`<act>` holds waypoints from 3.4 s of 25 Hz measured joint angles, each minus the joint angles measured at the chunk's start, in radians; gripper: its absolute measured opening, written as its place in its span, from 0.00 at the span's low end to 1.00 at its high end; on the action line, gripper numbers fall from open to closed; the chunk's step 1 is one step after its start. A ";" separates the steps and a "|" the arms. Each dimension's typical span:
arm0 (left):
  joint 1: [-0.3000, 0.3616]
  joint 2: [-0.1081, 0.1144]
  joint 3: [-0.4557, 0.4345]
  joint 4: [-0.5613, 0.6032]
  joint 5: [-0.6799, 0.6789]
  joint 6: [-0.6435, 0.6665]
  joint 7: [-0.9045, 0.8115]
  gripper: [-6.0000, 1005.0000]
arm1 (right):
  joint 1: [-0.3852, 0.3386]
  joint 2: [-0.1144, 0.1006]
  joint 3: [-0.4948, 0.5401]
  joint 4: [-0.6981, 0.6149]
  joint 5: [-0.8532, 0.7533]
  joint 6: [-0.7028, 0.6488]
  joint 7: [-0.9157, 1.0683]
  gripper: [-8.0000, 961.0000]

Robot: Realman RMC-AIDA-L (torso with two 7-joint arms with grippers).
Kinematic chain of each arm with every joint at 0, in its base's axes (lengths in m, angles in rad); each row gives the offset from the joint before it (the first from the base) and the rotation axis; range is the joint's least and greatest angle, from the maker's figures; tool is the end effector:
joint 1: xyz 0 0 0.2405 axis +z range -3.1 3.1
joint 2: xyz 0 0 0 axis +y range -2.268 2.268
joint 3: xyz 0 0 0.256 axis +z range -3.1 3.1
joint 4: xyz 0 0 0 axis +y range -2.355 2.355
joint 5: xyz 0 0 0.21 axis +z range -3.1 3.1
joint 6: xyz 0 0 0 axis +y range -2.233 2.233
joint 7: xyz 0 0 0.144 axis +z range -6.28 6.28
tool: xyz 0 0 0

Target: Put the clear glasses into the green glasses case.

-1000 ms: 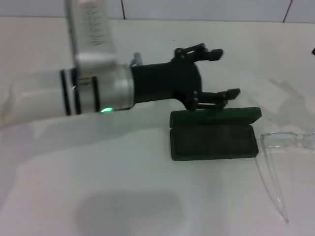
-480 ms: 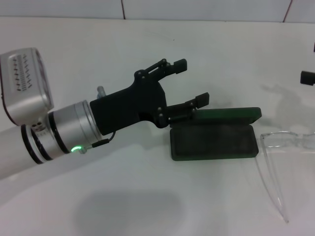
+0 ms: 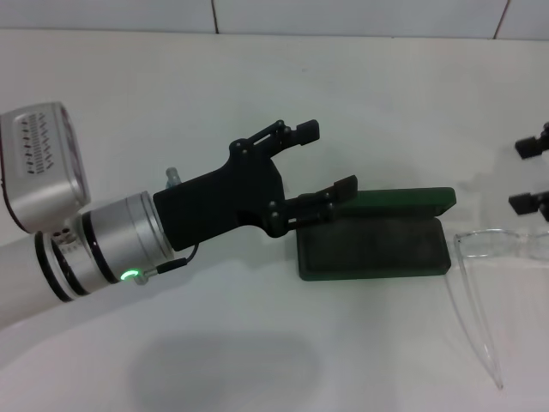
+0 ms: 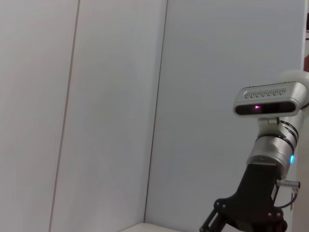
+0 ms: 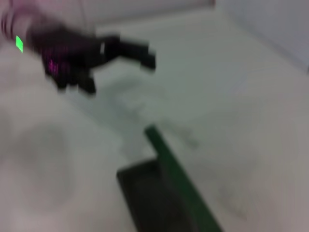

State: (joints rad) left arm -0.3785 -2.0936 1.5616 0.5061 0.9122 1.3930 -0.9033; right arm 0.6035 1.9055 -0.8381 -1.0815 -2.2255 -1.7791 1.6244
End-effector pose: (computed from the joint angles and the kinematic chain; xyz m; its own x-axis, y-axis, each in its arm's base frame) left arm -0.2163 0.2916 -0.0648 0.6254 0.0772 0.7765 0.3487 -0.9179 -0.1895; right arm 0.2303 0.3568 0.1003 0.9782 -0.2019 -0.0489 -0.2077 -0.9569 -0.2031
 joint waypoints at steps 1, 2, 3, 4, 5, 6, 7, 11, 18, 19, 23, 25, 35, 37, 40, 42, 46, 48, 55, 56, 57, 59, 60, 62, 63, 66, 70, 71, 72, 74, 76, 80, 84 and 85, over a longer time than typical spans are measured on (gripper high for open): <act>0.000 0.000 0.000 0.000 0.000 0.000 0.000 0.88 | 0.000 0.000 0.000 0.000 0.000 0.000 0.000 0.87; -0.001 0.000 0.000 -0.005 0.000 0.000 0.000 0.88 | 0.008 0.003 -0.023 -0.012 -0.025 0.002 0.007 0.86; -0.004 0.000 0.000 -0.011 0.000 0.000 0.000 0.88 | 0.016 0.006 -0.041 -0.019 -0.048 0.003 0.014 0.86; -0.007 0.000 0.000 -0.015 0.000 0.000 0.000 0.88 | 0.023 0.009 -0.053 -0.025 -0.066 0.006 0.020 0.86; -0.009 0.000 0.000 -0.017 0.001 0.000 0.000 0.88 | 0.032 0.013 -0.070 -0.031 -0.088 0.011 0.029 0.86; -0.011 0.001 0.000 -0.019 0.002 0.001 0.000 0.88 | 0.039 0.018 -0.083 -0.036 -0.111 0.017 0.039 0.85; -0.012 0.001 0.000 -0.019 0.004 0.001 0.000 0.88 | 0.047 0.023 -0.096 -0.040 -0.132 0.023 0.047 0.83; -0.013 0.001 -0.002 -0.020 0.006 0.001 0.001 0.88 | 0.075 0.043 -0.143 -0.046 -0.212 0.045 0.068 0.75; -0.014 0.003 -0.005 -0.020 0.007 -0.004 0.005 0.88 | 0.110 0.062 -0.264 -0.038 -0.297 0.080 0.103 0.72; -0.014 0.003 -0.005 -0.020 0.007 -0.005 0.006 0.88 | 0.110 0.062 -0.264 -0.038 -0.297 0.080 0.103 0.72; -0.015 0.003 -0.005 -0.020 0.008 -0.006 0.007 0.88 | 0.124 0.067 -0.289 -0.038 -0.331 0.081 0.126 0.71; -0.016 0.003 -0.005 -0.020 0.008 -0.006 0.008 0.88 | 0.128 0.068 -0.294 -0.036 -0.343 0.080 0.131 0.70; -0.024 0.004 -0.006 -0.029 0.010 -0.008 0.025 0.88 | 0.139 0.076 -0.335 -0.028 -0.403 0.077 0.154 0.66; -0.027 0.004 -0.005 -0.031 0.010 -0.008 0.027 0.88 | 0.142 0.082 -0.344 -0.020 -0.412 0.080 0.156 0.65; -0.029 0.003 -0.004 -0.032 0.010 -0.008 0.030 0.88 | 0.151 0.097 -0.353 -0.004 -0.439 0.086 0.156 0.63; -0.029 0.003 -0.004 -0.032 0.010 -0.008 0.032 0.88 | 0.155 0.104 -0.354 0.003 -0.454 0.093 0.156 0.62; -0.030 0.003 -0.003 -0.032 0.010 -0.008 0.034 0.88 | 0.161 0.107 -0.369 0.022 -0.466 0.109 0.168 0.60; -0.030 0.003 -0.004 -0.034 0.010 -0.008 0.036 0.88 | 0.165 0.107 -0.384 0.030 -0.470 0.114 0.178 0.59; -0.040 0.003 -0.004 -0.054 0.010 -0.007 0.036 0.88 | 0.167 0.107 -0.405 0.033 -0.476 0.136 0.193 0.55; -0.040 0.003 -0.004 -0.055 0.010 -0.007 0.036 0.88 | 0.167 0.107 -0.406 0.033 -0.476 0.136 0.194 0.54; -0.040 0.002 -0.004 -0.055 0.010 -0.006 0.036 0.88 | 0.168 0.107 -0.406 0.033 -0.476 0.136 0.195 0.54; -0.040 0.002 -0.005 -0.055 0.010 -0.006 0.036 0.88 | 0.172 0.107 -0.405 0.033 -0.476 0.136 0.198 0.54; -0.040 0.002 -0.005 -0.055 0.009 -0.006 0.037 0.88 | 0.172 0.107 -0.405 0.033 -0.476 0.136 0.199 0.54; -0.040 0.001 -0.005 -0.055 0.008 -0.005 0.037 0.88 | 0.175 0.107 -0.405 0.033 -0.476 0.136 0.203 0.53; -0.040 0.001 -0.005 -0.055 0.008 -0.005 0.037 0.88 | 0.176 0.107 -0.405 0.033 -0.476 0.135 0.204 0.53; -0.040 0.001 -0.005 -0.055 0.006 -0.005 0.037 0.88 | 0.178 0.106 -0.402 0.033 -0.476 0.132 0.205 0.39; -0.040 0.001 -0.005 -0.055 0.004 -0.005 0.037 0.88 | 0.178 0.106 -0.402 0.033 -0.476 0.129 0.205 0.34; -0.040 0.001 -0.005 -0.055 0.004 -0.005 0.037 0.88 | 0.178 0.106 -0.403 0.032 -0.476 0.129 0.205 0.33; -0.040 0.001 -0.005 -0.055 0.004 -0.006 0.037 0.88 | 0.178 0.105 -0.404 0.032 -0.476 0.128 0.205 0.32; -0.040 0.001 -0.005 -0.055 0.004 -0.006 0.037 0.88 | 0.178 0.105 -0.405 0.032 -0.476 0.125 0.205 0.29; -0.040 0.001 -0.005 -0.055 0.004 -0.007 0.037 0.88 | 0.178 0.104 -0.406 0.032 -0.476 0.120 0.206 0.26; -0.040 0.001 -0.006 -0.055 0.003 -0.007 0.037 0.88 | 0.178 0.104 -0.406 0.032 -0.476 0.111 0.207 0.25; -0.040 0.001 -0.006 -0.055 0.002 -0.008 0.037 0.88 | 0.178 0.104 -0.406 0.032 -0.476 0.103 0.207 0.24; -0.040 0.001 -0.006 -0.055 0.002 -0.008 0.037 0.88 | 0.178 0.104 -0.406 0.032 -0.476 0.102 0.208 0.24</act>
State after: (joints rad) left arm -0.4188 -2.0924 1.5554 0.4509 0.9143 1.3851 -0.8666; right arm 0.7813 2.0095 -1.2440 -1.0493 -2.7018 -1.6773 1.8319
